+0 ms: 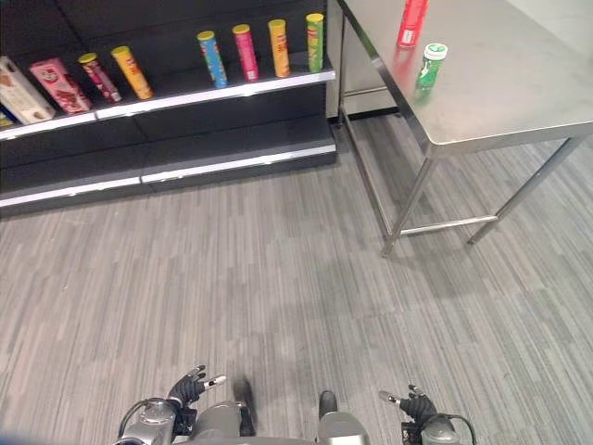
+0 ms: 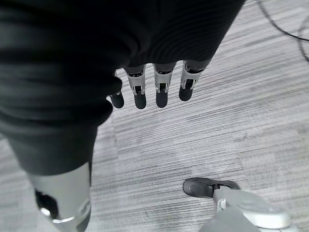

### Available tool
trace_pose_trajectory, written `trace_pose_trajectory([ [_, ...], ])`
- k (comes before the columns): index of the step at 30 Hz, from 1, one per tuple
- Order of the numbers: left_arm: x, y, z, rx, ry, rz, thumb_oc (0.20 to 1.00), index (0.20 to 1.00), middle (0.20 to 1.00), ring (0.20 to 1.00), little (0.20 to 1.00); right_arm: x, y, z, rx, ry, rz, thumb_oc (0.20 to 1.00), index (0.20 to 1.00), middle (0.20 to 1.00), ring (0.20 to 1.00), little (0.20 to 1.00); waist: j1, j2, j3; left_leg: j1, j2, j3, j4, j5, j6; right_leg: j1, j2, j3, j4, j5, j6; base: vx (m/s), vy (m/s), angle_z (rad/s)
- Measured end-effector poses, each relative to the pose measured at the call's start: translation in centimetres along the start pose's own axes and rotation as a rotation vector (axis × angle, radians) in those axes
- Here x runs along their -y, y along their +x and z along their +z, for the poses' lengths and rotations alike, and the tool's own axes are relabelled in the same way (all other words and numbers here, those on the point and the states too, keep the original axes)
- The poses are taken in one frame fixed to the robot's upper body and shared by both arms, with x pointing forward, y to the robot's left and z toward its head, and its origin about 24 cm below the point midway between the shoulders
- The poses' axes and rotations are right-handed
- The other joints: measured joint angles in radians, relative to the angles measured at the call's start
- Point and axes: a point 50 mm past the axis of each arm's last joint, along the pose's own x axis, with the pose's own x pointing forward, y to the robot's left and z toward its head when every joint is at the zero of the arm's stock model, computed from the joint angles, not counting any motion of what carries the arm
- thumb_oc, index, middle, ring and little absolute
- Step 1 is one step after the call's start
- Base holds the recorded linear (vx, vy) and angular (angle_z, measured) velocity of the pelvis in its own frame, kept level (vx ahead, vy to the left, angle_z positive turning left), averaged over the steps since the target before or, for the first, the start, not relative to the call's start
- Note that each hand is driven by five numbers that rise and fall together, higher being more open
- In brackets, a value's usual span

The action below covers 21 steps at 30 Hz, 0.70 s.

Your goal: Put the goods on the table back onto the shelves and tidy them up.

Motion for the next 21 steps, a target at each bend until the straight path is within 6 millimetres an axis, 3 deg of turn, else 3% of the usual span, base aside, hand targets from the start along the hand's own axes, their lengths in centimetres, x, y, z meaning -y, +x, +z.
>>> trace_pose_trajectory([
  [1,-0.1,0.0,-0.2,-0.004,0.004,0.004,1.0,1.0,1.0,1.0,1.0,0.1,-0.1,-0.4,-0.008,-0.004,-0.002,1.0,1.0,1.0,1.0,1.0,0.005,0.003,-0.009,-0.018,0.005,0.0,-0.005,0.003,-0.019,0.015,0.0,0.018,-0.004,-0.041,-0.016,0.58,0.103,-0.63],
  [2,-0.3,0.0,-0.2,-0.007,-0.002,0.014,1.0,1.0,1.0,1.0,1.0,0.3,-0.2,-1.1,-0.031,-0.011,-0.006,1.0,1.0,1.0,1.0,1.0,0.006,0.007,-0.019,-0.039,0.013,0.002,-0.003,0.002,-0.022,0.035,0.0,0.026,-0.004,-0.066,-0.005,0.29,0.072,-0.5],
  [4,-0.2,-0.1,-0.4,-0.013,-0.005,0.013,1.0,1.0,1.0,1.0,1.0,0.7,-0.4,-2.2,-0.065,-0.029,-0.014,1.0,1.0,1.0,1.0,1.0,0.018,0.007,-0.027,-0.041,0.005,0.04,0.004,-0.009,-0.005,0.068,-0.027,0.055,-0.004,-0.088,0.051,0.49,0.14,-0.75],
  [5,-0.4,-0.2,-0.9,-0.025,-0.011,0.018,1.0,1.0,1.0,1.0,1.0,0.6,-0.5,-2.6,-0.081,-0.032,-0.013,1.0,1.0,1.0,1.0,1.0,0.022,0.004,-0.04,-0.024,-0.007,0.06,0.004,0.033,0.037,0.089,-0.05,0.08,-0.005,-0.119,0.075,0.5,0.168,-0.86],
  [6,-1.5,-0.5,-1.4,-0.036,-0.033,0.055,1.0,1.0,1.0,1.0,1.0,-0.6,-0.5,-2.7,-0.09,-0.028,0.019,1.0,1.0,1.0,1.0,1.0,0.028,-0.054,-0.046,0.011,-0.047,0.088,0.005,0.07,0.045,0.104,-0.103,0.094,-0.003,-0.133,0.098,0.46,0.178,-0.81],
  [7,-2.3,-0.6,-1.6,-0.043,-0.04,0.078,1.0,1.0,1.0,1.0,1.0,-1.4,-0.5,-2.9,-0.096,-0.022,0.039,1.0,1.0,1.0,1.0,1.0,0.032,-0.074,-0.049,0.025,-0.068,0.087,0.005,0.069,0.047,0.102,-0.127,0.085,0.009,-0.124,0.121,0.56,0.212,-1.24],
  [8,-3.6,-0.9,-1.8,-0.049,-0.034,0.11,1.0,1.0,1.0,1.0,1.0,-3.1,-0.4,-2.4,-0.08,-0.017,0.085,1.0,1.0,1.0,1.0,1.0,0.056,-0.105,-0.065,0.067,-0.085,0.097,0.004,0.078,0.099,0.101,-0.144,0.038,0.026,-0.06,0.158,0.52,0.211,-1.09],
  [9,-4.0,-0.9,-1.8,-0.05,-0.029,0.12,1.0,1.0,1.0,1.0,1.0,-3.7,-0.4,-2.2,-0.07,-0.023,0.101,1.0,1.0,1.0,1.0,1.0,0.059,-0.113,-0.071,0.083,-0.091,0.117,0.003,0.07,0.135,0.103,-0.152,0.022,0.028,-0.041,0.168,0.39,0.149,-0.95],
  [10,-4.7,-0.8,-1.1,-0.03,-0.034,0.134,1.0,1.0,1.0,1.0,1.0,-4.5,-0.4,-1.9,-0.056,-0.033,0.132,1.0,1.0,1.0,1.0,1.0,0.059,-0.128,-0.081,0.106,-0.116,0.132,0.005,0.039,0.156,0.1,-0.175,-0.006,0.052,-0.014,0.196,0.25,0.124,-0.27],
  [12,-4.3,-0.6,0.5,0.037,-0.032,0.122,1.0,1.0,1.0,1.0,1.0,-4.4,-0.2,-1.0,-0.029,-0.051,0.133,1.0,1.0,1.0,1.0,1.0,0.061,-0.12,-0.087,0.115,-0.154,0.135,0.006,0.009,0.208,0.051,-0.177,-0.022,0.089,-0.017,0.235,0.33,0.302,-0.08],
  [13,-3.6,-0.3,0.7,0.024,-0.04,0.105,1.0,1.0,1.0,1.0,1.0,-3.8,0.1,-0.3,-0.024,-0.075,0.116,1.0,1.0,1.0,1.0,1.0,0.079,-0.086,-0.071,0.135,-0.158,0.168,0.016,-0.031,0.207,-0.022,-0.182,-0.054,0.268,-0.024,0.254,0.25,0.342,-0.13],
  [14,-2.8,0.1,1.5,0.029,-0.02,0.083,1.0,1.0,1.0,1.0,1.0,-3.0,0.3,0.3,-0.011,-0.084,0.096,1.0,1.0,1.0,1.0,1.0,0.075,-0.061,-0.046,0.124,-0.154,0.204,0.089,-0.072,0.244,-0.152,-0.211,-0.048,0.531,-0.027,0.273,0.19,0.316,0.13],
  [15,-2.0,0.3,1.7,0.029,0.005,0.057,1.0,1.0,1.0,1.0,1.0,-2.0,0.3,0.6,0.006,-0.094,0.077,1.0,1.0,1.0,1.0,1.0,0.055,-0.037,-0.02,0.127,-0.166,0.245,0.133,-0.124,0.261,-0.276,-0.253,-0.05,0.811,0.071,0.304,0.14,0.16,0.79],
  [16,-1.8,0.3,1.4,0.018,0.012,0.051,1.0,1.0,1.0,1.0,1.0,-1.7,0.2,0.8,0.016,-0.07,0.067,1.0,1.0,1.0,1.0,1.0,0.031,-0.02,-0.018,0.157,-0.175,0.23,0.11,-0.141,0.273,-0.371,-0.285,-0.032,0.966,0.125,0.31,0.25,0.212,0.99],
  [17,-2.0,0.2,1.2,0.019,0.007,0.06,1.0,1.0,1.0,1.0,1.0,-1.6,0.2,0.7,0.014,-0.071,0.065,1.0,1.0,1.0,1.0,1.0,0.032,-0.022,-0.026,0.188,-0.182,0.227,0.085,-0.145,0.283,-0.438,-0.295,-0.026,0.948,0.133,0.305,0.18,0.117,0.69],
  [18,-2.3,0.1,1.1,0.015,0.015,0.068,1.0,1.0,1.0,1.0,1.0,-1.6,0.2,0.7,0.012,-0.071,0.064,1.0,1.0,1.0,1.0,1.0,0.037,-0.025,-0.022,0.21,-0.188,0.226,0.067,-0.148,0.285,-0.475,-0.31,-0.041,0.983,0.179,0.281,0.36,0.076,0.29],
  [19,-2.6,-0.2,0.3,-0.003,0.016,0.08,1.0,1.0,1.0,1.0,1.0,-1.6,0.2,1.1,0.029,-0.058,0.062,1.0,1.0,1.0,1.0,1.0,0.045,-0.01,-0.034,0.255,-0.185,0.223,0.02,-0.151,0.287,-0.476,-0.354,-0.13,0.935,0.098,0.262,0.24,0.024,-0.02],
  [20,-2.7,-0.2,0.0,-0.013,0.02,0.084,1.0,1.0,1.0,1.0,1.0,-1.7,0.3,1.6,0.047,-0.057,0.062,1.0,1.0,1.0,1.0,1.0,0.057,-0.015,-0.032,0.275,-0.193,0.223,0.008,-0.159,0.277,-0.477,-0.372,-0.159,0.846,0.02,0.256,0.41,-0.02,0.03],
  [21,-2.7,-0.3,-0.2,-0.025,0.018,0.085,1.0,1.0,1.0,1.0,1.0,-1.7,0.3,1.9,0.063,-0.048,0.061,1.0,1.0,1.0,1.0,1.0,0.05,-0.019,-0.033,0.279,-0.196,0.213,0.004,-0.165,0.27,-0.449,-0.395,-0.233,0.69,-0.025,0.232,0.34,-0.107,0.07],
])
